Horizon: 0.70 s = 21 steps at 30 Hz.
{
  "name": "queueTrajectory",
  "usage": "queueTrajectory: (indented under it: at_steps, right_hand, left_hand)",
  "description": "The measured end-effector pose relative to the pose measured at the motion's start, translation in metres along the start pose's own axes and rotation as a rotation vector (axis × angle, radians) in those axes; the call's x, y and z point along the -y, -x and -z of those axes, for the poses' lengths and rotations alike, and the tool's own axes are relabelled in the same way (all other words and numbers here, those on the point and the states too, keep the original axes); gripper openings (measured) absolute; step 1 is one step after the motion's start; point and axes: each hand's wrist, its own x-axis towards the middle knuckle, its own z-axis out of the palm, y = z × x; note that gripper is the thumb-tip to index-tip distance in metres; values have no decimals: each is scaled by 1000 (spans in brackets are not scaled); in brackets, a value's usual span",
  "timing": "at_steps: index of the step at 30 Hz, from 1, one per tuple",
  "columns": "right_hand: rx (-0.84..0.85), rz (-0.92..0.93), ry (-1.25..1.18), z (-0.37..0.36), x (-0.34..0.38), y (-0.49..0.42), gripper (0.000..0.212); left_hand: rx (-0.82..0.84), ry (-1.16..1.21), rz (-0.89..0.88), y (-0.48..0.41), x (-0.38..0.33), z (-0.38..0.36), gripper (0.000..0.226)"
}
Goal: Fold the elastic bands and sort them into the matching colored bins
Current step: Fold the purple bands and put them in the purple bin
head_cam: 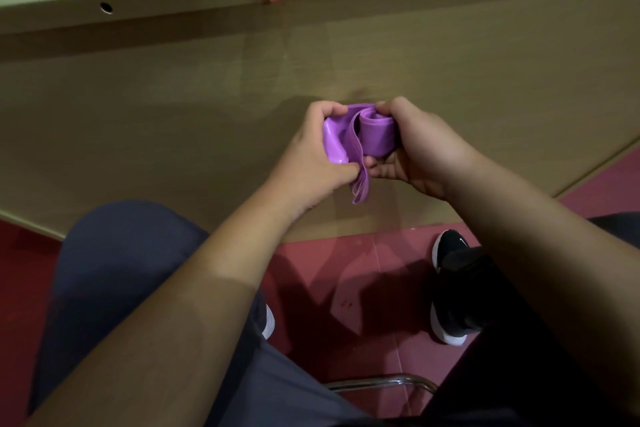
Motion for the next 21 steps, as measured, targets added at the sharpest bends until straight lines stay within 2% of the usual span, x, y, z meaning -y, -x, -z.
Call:
queueTrajectory:
  at_steps: [6, 11, 15, 21]
  right_hand:
    - [3, -36, -52, 2, 3, 1, 36]
    - [15, -60, -79, 4, 1, -4, 39]
    - [14, -115, -65, 4, -1, -8, 32]
    - [39, -129, -127, 1, -3, -7, 31]
  left_hand:
    - [145, 66, 35, 8, -11, 4, 87]
    - [222, 60, 11, 11, -16, 7, 95]
    - [214, 33, -12, 9, -8, 3, 98]
    - [144, -4, -42, 8, -5, -4, 90]
